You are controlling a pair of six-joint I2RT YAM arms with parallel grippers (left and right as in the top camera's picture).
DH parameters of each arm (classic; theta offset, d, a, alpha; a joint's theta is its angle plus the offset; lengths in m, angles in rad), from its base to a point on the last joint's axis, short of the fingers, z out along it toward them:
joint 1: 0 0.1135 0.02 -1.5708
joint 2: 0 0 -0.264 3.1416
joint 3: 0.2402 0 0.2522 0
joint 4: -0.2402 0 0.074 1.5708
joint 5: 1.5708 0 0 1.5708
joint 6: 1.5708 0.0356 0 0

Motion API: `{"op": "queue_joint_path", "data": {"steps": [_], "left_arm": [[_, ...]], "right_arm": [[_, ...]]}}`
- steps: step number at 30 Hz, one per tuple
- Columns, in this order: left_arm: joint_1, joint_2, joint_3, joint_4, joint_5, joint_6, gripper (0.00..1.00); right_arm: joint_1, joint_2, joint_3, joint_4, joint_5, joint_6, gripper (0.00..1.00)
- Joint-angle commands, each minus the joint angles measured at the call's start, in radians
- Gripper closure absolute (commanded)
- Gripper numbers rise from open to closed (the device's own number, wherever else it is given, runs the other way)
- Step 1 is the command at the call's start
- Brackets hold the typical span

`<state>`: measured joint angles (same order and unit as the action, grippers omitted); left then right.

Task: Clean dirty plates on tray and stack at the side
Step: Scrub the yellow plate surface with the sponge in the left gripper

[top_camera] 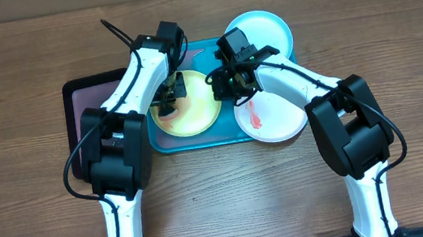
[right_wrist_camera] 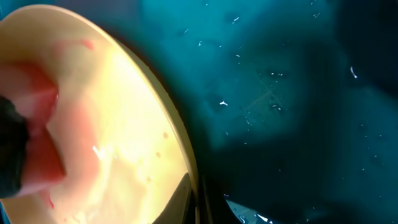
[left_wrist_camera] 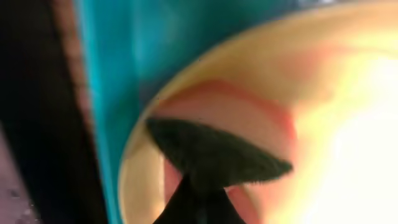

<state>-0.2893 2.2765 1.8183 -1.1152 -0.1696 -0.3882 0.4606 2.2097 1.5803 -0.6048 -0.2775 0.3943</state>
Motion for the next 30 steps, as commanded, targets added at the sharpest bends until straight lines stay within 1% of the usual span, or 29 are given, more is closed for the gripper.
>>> {"op": "queue_joint_path", "data": {"steps": [1, 3, 4, 6, 8, 9, 12, 13, 16, 19, 24, 27, 30], "left_arm": [[-0.013, 0.022, -0.005, -0.035, 0.298, 0.214, 0.96], [-0.023, 0.022, -0.005, -0.044, 0.439, 0.325, 0.96], [-0.027, 0.022, -0.005, -0.043, 0.480, 0.360, 0.96], [-0.032, 0.022, -0.005, -0.026, 0.489, 0.367, 0.96], [-0.032, 0.022, -0.005, 0.007, 0.463, 0.351, 0.96], [-0.031, 0.022, -0.005, 0.029, 0.433, 0.317, 0.96], [-0.017, 0.022, 0.003, 0.073, 0.246, 0.175, 0.96], [-0.010, 0.022, 0.012, 0.070, 0.191, 0.147, 0.96], [0.022, 0.019, 0.090, -0.011, 0.071, 0.071, 0.96], [0.064, 0.011, 0.219, -0.125, 0.032, 0.035, 0.96], [0.136, -0.014, 0.451, -0.319, 0.032, 0.009, 0.96], [0.178, -0.026, 0.564, -0.423, 0.039, 0.006, 0.96], [0.213, -0.028, 0.619, -0.483, 0.035, 0.006, 0.96]], "right_arm": [[-0.003, 0.021, 0.005, -0.003, 0.014, 0.002, 0.96], [-0.003, 0.021, 0.005, -0.003, 0.014, 0.002, 0.96], [-0.003, 0.021, 0.005, -0.003, 0.014, 0.002, 0.96], [-0.003, 0.021, 0.005, -0.003, 0.013, 0.002, 0.96], [-0.003, 0.021, 0.005, -0.004, 0.013, 0.002, 0.96], [-0.003, 0.021, 0.005, -0.003, 0.013, 0.002, 0.96], [-0.003, 0.021, 0.005, -0.003, 0.013, 0.002, 0.96], [-0.003, 0.021, 0.005, -0.003, 0.013, 0.002, 0.96], [-0.003, 0.021, 0.005, -0.006, 0.014, 0.002, 0.96], [-0.003, 0.021, 0.005, -0.003, 0.014, 0.002, 0.96], [-0.003, 0.003, 0.009, -0.011, 0.014, 0.002, 0.96], [0.004, -0.037, 0.042, -0.068, 0.042, 0.002, 0.96], [0.019, -0.080, 0.091, -0.133, 0.116, 0.002, 0.96]]}}
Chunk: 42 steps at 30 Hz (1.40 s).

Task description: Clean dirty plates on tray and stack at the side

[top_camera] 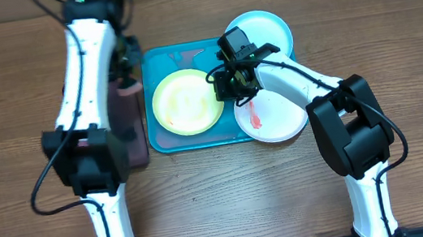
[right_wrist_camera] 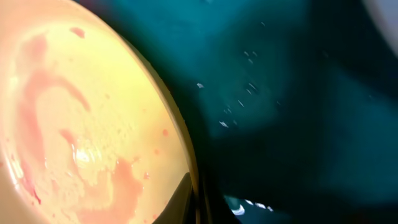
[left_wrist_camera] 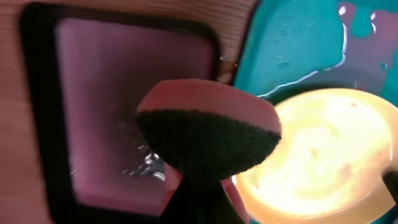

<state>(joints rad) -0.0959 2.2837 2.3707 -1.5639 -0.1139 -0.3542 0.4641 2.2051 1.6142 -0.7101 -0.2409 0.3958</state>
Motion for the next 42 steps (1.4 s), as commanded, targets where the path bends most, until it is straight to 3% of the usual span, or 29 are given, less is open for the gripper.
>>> {"op": "queue_joint_path", "data": {"steps": [1, 11, 15, 26, 38, 41, 42], "left_arm": [[0.032, -0.035, 0.076, -0.048, -0.024, -0.027, 0.96], [0.133, -0.034, 0.025, -0.076, -0.006, -0.028, 0.96], [0.137, -0.034, -0.005, -0.073, 0.003, -0.028, 0.96], [0.135, -0.034, -0.059, -0.042, 0.042, -0.028, 0.96], [0.135, -0.034, -0.059, -0.027, 0.063, -0.028, 0.96], [0.135, -0.034, -0.059, -0.027, 0.063, -0.028, 0.96], [0.135, -0.034, -0.059, -0.027, 0.063, -0.028, 0.96]], "right_arm": [[0.024, -0.091, 0.083, -0.058, 0.117, 0.001, 0.96], [0.191, -0.142, 0.332, -0.334, 0.762, 0.002, 0.96], [0.287, -0.142, 0.338, -0.377, 1.077, 0.002, 0.96], [0.482, -0.142, 0.338, -0.409, 1.633, 0.001, 0.96], [0.517, -0.142, 0.337, -0.396, 1.689, 0.036, 0.96], [0.504, -0.142, 0.337, -0.396, 1.502, 0.050, 0.96], [0.478, -0.142, 0.337, -0.400, 1.273, 0.050, 0.96]]}}
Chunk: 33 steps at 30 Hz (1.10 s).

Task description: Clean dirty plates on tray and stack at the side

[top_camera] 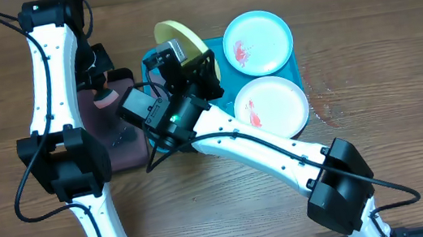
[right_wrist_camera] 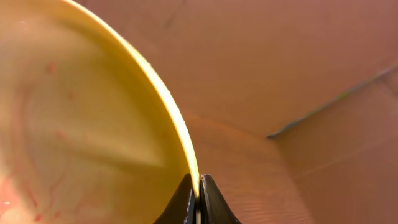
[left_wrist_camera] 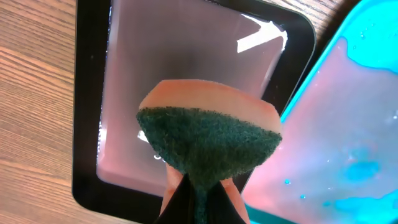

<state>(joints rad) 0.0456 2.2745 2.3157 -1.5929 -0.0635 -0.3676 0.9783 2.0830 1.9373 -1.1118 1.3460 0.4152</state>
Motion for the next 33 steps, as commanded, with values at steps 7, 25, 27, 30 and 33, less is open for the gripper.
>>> {"op": "queue_joint_path", "data": {"steps": [7, 25, 27, 30, 33], "left_arm": [[-0.007, -0.024, -0.004, 0.005, 0.014, -0.014, 0.96], [-0.040, -0.024, -0.004, 0.047, 0.047, -0.014, 0.96], [-0.046, -0.024, -0.004, 0.050, 0.047, -0.014, 0.96], [-0.053, -0.024, -0.004, 0.050, 0.047, -0.014, 0.96], [-0.055, -0.024, -0.004, 0.053, 0.047, -0.014, 0.96]], "right_arm": [[-0.217, -0.008, 0.008, 0.011, -1.030, 0.121, 0.96], [-0.439, 0.023, -0.328, 0.327, -1.505, 0.265, 0.96], [-0.439, 0.023, -0.367, 0.365, -1.504, 0.298, 0.96], [-0.439, 0.023, -0.399, 0.397, -1.504, 0.303, 0.88], [-0.439, 0.023, -0.402, 0.404, -1.505, 0.256, 0.69]]}}
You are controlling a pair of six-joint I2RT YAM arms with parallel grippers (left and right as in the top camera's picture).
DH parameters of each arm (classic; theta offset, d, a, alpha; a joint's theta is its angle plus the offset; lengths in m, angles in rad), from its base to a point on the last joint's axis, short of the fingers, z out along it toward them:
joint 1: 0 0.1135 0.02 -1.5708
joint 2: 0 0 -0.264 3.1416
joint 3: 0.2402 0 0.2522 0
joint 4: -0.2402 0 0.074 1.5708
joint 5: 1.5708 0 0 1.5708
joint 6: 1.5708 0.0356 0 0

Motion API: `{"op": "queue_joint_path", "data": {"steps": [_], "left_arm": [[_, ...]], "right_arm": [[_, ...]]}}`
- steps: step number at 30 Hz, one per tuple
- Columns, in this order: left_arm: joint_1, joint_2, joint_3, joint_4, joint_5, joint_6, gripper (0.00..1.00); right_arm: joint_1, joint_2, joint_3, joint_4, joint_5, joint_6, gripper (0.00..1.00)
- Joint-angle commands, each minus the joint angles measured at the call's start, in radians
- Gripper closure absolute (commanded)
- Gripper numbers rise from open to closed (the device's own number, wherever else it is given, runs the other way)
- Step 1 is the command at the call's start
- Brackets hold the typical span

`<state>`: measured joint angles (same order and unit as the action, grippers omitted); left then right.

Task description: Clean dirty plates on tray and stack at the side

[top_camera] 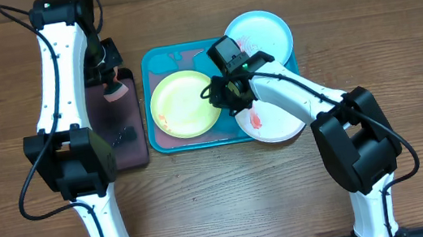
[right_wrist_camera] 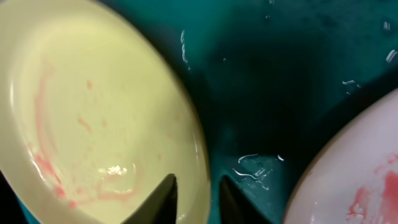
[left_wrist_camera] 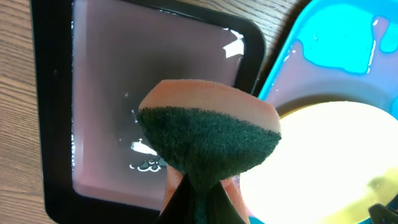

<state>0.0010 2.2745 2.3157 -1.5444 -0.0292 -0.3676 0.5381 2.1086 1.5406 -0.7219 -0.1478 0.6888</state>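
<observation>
The yellow plate (top_camera: 185,104) lies flat on the teal tray (top_camera: 179,57), with faint pink smears on it (right_wrist_camera: 93,112). My right gripper (right_wrist_camera: 198,190) stands open, one finger on each side of the plate's right rim (top_camera: 220,93). My left gripper (left_wrist_camera: 199,199) is shut on a sponge (left_wrist_camera: 208,140) with a green scrub face and a pink back. It hangs over the black basin (top_camera: 120,139) of pinkish water. A white plate (top_camera: 277,118) with a red stain lies right of the yellow one. A light blue plate (top_camera: 266,33) lies behind it, partly under my right arm.
The basin (left_wrist_camera: 106,112) stands against the tray's left edge (left_wrist_camera: 336,43). Pinkish water films the tray. The white plate's rim (right_wrist_camera: 360,174) lies close to my right fingers. Bare wooden table (top_camera: 401,69) surrounds everything.
My right gripper held the yellow plate tilted up by its rim near the basin. The plate now lies flat on the tray and the jaws have opened. The left gripper still holds the sponge over the basin.
First the sponge in my left gripper was on the yellow plate while the right gripper pinched its rim. Then the sponge was over the basin. Then the right gripper held the plate tilted up by the basin. Now the plate is flat on the tray, let go.
</observation>
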Motion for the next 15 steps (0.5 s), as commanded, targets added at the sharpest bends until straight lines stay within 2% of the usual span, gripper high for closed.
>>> {"op": "queue_joint_path", "data": {"steps": [1, 5, 10, 15], "left_arm": [[-0.011, -0.024, -0.004, 0.006, 0.013, -0.014, 0.96], [-0.011, -0.024, -0.004, 0.006, 0.013, -0.014, 0.96], [-0.011, -0.024, -0.004, 0.009, 0.013, -0.014, 0.96], [-0.018, -0.024, -0.004, 0.009, 0.021, -0.014, 0.96]], "right_arm": [[0.001, -0.002, -0.005, 0.019, -0.011, -0.068, 0.62], [-0.008, -0.002, -0.004, 0.041, -0.011, -0.216, 0.57], [-0.029, -0.002, 0.036, 0.049, -0.011, -0.381, 0.57], [-0.037, 0.001, 0.060, 0.075, 0.008, -0.474, 0.58]]}}
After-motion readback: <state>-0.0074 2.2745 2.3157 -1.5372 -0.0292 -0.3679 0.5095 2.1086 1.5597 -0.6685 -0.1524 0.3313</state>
